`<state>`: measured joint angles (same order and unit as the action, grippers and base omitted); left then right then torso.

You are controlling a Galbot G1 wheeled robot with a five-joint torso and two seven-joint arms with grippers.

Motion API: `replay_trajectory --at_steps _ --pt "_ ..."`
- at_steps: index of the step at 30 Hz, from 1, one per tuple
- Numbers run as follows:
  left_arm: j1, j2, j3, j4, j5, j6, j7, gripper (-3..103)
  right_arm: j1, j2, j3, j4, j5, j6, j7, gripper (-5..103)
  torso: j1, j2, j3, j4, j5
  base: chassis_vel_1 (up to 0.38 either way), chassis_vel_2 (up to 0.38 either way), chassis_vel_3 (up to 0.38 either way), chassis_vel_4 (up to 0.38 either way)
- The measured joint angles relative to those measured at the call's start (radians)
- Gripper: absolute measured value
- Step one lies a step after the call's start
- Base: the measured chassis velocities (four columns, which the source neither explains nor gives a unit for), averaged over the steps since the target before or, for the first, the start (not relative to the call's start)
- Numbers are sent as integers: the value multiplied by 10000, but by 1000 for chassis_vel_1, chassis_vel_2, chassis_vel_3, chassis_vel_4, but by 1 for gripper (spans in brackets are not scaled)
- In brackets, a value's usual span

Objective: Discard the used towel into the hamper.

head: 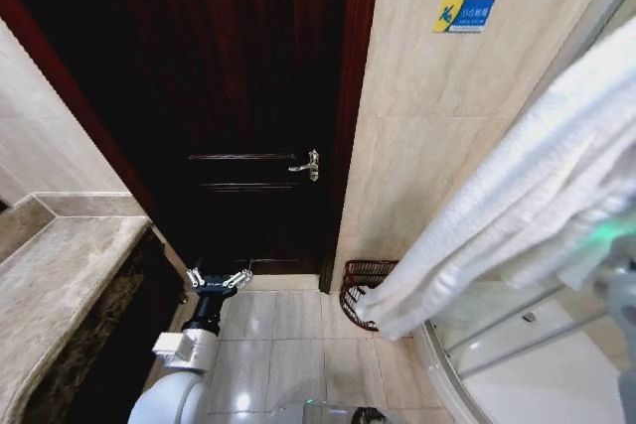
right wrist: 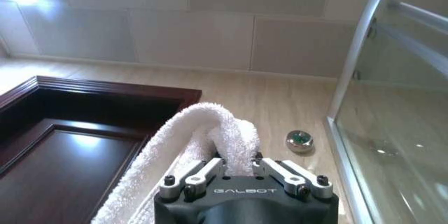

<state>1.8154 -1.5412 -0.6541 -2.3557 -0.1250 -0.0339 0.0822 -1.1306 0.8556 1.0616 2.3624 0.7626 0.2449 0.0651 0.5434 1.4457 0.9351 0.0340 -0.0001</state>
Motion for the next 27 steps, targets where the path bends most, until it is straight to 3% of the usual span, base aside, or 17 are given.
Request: replay_trajectory --at_steps 15,21,27 --pt "0 0 -1 0 0 0 0 100 1080 -382 -932 -1929 473 114 -312 12 -5 0 -1 -3 4 0 0 0 0" --pt "-1 0 0 0 0 0 0 100 2603 -245 -2166 -3116 324 176 -316 12 -4 -1 0 -2 1 0 0 0 0" --pt "0 0 0 -1 0 0 0 100 3691 -287 -2605 -3659 154 121 -418 12 -4 -1 0 -2 -2 0 0 0 0"
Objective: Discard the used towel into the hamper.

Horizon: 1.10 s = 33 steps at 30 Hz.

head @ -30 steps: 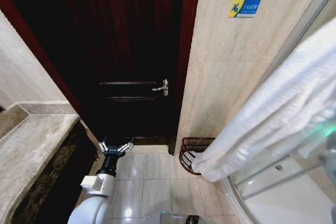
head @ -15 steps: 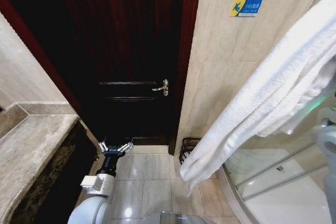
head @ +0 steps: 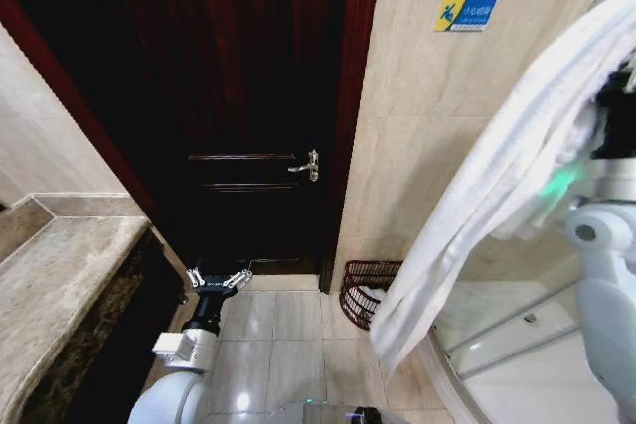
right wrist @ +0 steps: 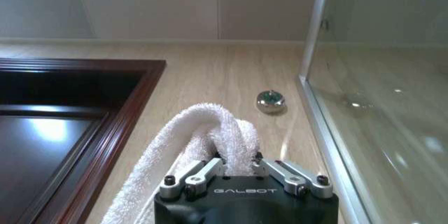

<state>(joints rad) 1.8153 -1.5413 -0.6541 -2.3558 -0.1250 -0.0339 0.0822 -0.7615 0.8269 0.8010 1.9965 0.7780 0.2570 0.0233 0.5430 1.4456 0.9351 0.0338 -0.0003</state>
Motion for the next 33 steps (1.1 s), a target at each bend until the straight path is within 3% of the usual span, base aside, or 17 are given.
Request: replay_trajectory --at_steps 10,13,20,30,33 --pt "0 0 -1 0 0 0 0 100 1616 -71 -681 -1086 -88 -212 -39 12 0 0 -1 -3 2 0 0 0 0" --pt "0 0 -1 1 0 0 0 100 1832 106 -1020 -1224 -234 -239 89 12 0 0 -1 -3 -2 0 0 0 0" --pt "0 0 0 1 0 0 0 100 2243 1263 -2308 -2377 -873 52 186 12 1 0 0 3 1 0 0 0 0" --pt "0 0 0 1 0 0 0 100 3046 1477 -2977 -3516 -1024 366 117 12 0 0 0 -4 4 0 0 0 0" --pt "0 0 0 1 0 0 0 100 3984 1430 -3222 -4076 -1146 474 56 12 0 0 0 -1 -1 0 0 0 0"
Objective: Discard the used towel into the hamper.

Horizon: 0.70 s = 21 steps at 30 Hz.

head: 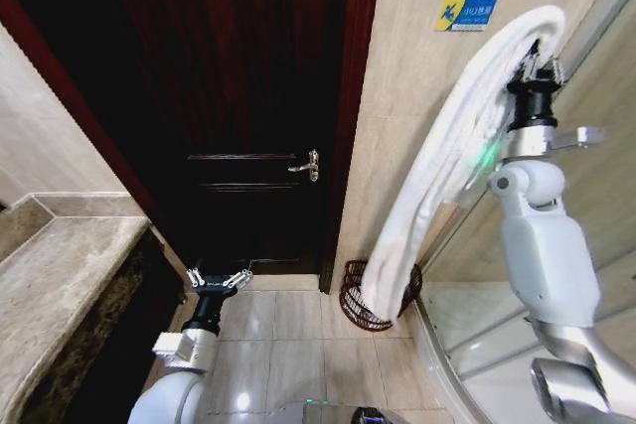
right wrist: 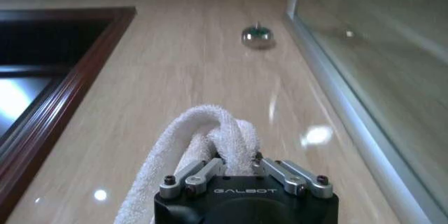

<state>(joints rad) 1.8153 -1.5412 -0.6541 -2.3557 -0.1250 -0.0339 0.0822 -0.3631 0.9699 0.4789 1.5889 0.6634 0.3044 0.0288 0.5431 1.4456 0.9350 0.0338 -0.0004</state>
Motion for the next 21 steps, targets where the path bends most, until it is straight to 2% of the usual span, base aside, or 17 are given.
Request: replay_trajectory --at_steps 8,21 --pt "0 1 0 0 0 0 0 100 1373 -273 -434 -708 -60 88 -147 12 -1 1 -1 -2 3 0 0 0 0" --pt "0 0 0 0 0 0 0 100 1861 -280 -674 -722 -144 52 -124 12 0 1 0 -2 1 0 0 0 0"
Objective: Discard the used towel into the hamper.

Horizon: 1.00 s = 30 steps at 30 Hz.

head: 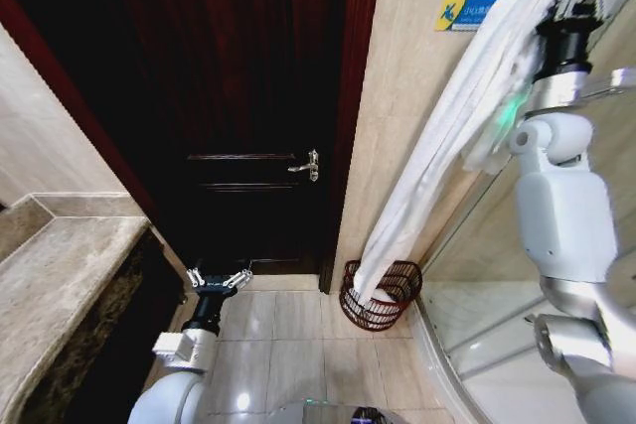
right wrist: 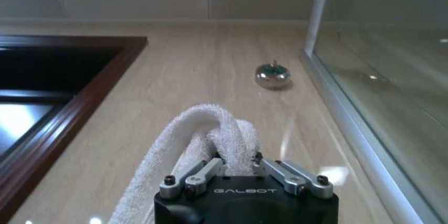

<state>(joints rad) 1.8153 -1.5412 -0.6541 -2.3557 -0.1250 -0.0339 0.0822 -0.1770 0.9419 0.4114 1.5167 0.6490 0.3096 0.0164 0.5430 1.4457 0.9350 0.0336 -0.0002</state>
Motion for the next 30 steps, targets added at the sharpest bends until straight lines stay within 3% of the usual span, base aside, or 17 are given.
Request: replay_trajectory --at_steps 12,17,23,30 --pt "0 0 0 0 0 0 0 100 456 -95 -152 150 61 -182 135 12 0 0 -1 2 -4 0 0 0 0" --pt "1 1 -1 0 0 0 -2 100 -656 -22 212 526 42 -124 127 12 0 0 0 2 7 0 0 0 0" --pt "1 0 0 0 0 0 0 100 -3124 302 992 1308 -92 -31 13 12 0 0 0 -1 5 0 0 0 0" --pt "0 1 0 0 0 0 0 100 -4316 456 1521 1808 -99 23 -85 12 -1 1 -1 1 3 0 0 0 0"
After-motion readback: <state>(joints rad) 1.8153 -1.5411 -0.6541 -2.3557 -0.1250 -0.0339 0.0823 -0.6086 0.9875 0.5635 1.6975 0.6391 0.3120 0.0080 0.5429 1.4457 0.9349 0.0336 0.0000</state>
